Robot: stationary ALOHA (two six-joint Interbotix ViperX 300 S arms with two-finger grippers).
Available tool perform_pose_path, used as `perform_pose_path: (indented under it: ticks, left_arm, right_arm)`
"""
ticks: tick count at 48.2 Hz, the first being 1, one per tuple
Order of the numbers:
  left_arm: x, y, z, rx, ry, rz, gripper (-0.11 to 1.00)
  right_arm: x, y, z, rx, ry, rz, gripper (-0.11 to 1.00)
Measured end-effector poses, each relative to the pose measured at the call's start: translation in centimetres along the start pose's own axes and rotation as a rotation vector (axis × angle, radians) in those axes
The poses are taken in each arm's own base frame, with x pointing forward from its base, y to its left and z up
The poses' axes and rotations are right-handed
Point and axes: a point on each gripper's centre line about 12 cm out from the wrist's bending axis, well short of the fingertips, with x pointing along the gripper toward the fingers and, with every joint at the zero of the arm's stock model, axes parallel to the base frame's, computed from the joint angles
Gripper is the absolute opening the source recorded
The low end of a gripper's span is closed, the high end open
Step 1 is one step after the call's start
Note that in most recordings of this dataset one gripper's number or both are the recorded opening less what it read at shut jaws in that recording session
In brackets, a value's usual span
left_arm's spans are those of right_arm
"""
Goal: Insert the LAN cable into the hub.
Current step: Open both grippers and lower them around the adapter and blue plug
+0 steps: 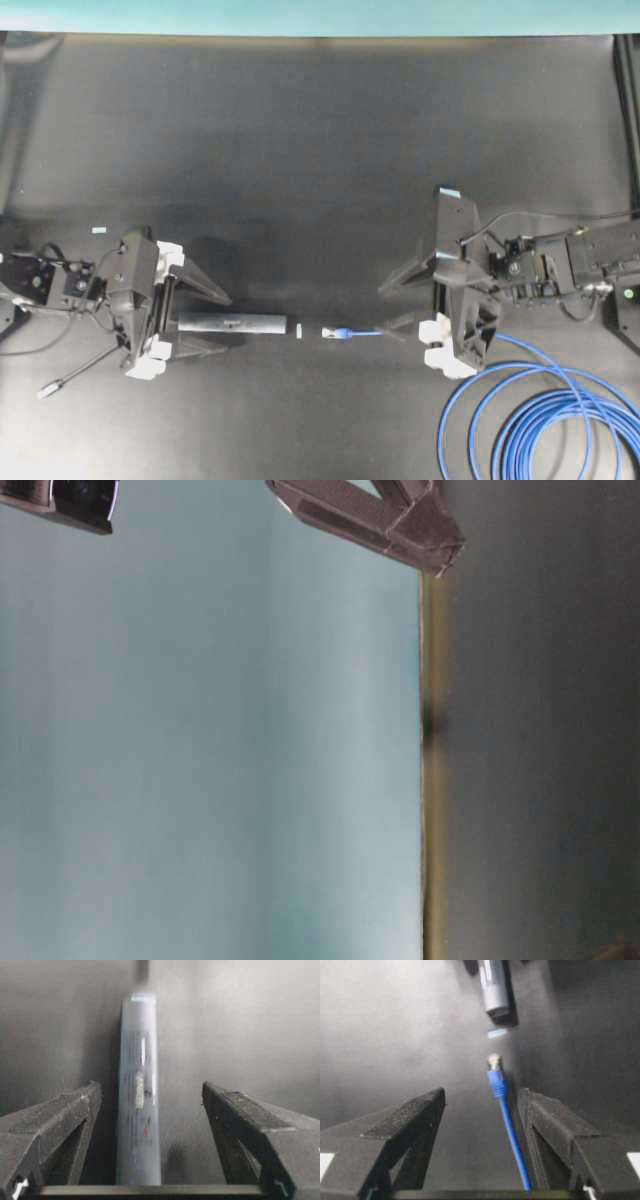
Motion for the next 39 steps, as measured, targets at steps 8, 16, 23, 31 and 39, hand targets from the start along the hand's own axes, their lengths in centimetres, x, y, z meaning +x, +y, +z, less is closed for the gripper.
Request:
perform_pose_path:
  ticks: [8,16,23,31,39]
  left_arm:
    - [0.8,0.2,-1.0,-0.008,0.026,0.003,0.75]
    - [1.0,0.3,-1.5,-0.017,0.05,0.008,0.68]
    - [1.0,0.3,-1.9,-0.018,0.082,0.015,0.53]
    - [1.4,0.1,-1.7,0.0,0.074,0.005,0.29]
    - [1.9,-0.4,-0.6,0.003,0.052,-0.008,0.29]
  right_arm:
    - [0.0,0.1,0.0,0.003,0.001,0.002,0.58]
    - [0.0,0.0,0.0,0.005,0.0,0.0,0.58]
    - [0.0,0.0,0.0,0.003,-0.001,0.001,0.58]
    - [-0.1,0.0,-0.1,0.004,0.002,0.001,0.58]
    - [-0.1,-0.2,-0.7,0.003,0.011,-0.002,0.58]
